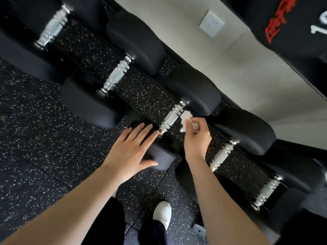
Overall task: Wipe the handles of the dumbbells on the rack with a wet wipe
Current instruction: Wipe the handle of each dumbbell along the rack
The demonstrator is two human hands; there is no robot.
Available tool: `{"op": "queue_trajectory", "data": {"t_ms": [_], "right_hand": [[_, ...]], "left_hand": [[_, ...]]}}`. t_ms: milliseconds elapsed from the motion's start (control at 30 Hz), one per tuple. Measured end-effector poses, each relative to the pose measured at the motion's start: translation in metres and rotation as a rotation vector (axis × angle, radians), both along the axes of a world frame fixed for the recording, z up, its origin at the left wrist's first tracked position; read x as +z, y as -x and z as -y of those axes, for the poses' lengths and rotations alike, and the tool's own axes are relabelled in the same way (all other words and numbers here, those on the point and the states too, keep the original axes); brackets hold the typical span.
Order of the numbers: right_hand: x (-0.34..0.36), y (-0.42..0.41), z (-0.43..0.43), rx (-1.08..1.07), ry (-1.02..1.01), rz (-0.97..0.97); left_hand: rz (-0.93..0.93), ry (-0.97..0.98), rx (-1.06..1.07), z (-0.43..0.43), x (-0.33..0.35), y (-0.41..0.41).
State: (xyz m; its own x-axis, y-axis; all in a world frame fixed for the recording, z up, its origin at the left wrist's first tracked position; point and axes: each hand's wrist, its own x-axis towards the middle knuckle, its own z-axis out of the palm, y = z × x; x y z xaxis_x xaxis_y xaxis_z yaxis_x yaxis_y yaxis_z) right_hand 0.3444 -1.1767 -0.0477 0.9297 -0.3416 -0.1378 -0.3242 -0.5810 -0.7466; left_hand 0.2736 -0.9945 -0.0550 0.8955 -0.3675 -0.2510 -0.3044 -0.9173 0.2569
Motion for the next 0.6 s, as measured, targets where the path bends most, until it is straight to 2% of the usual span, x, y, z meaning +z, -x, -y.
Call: {"op": "queue_trajectory", "data": {"t_ms": [400,500,600], "right_hand": [[-0.034,-0.05,-0.049,-0.405,0.009,0.146],[-0.036,-0.051,-0.049,-0.402,0.033,0.168],[-0.036,-0.049,-0.042,-0.27,0.074,0.134]], "left_hand": [[0.002,0.133,0.0,-0.014,-0.018,-0.004],[0.021,0.139,-0.004,-0.014,-0.02,-0.004],[0.022,0.146,-0.003,-0.014,-0.022,-0.003]]}}
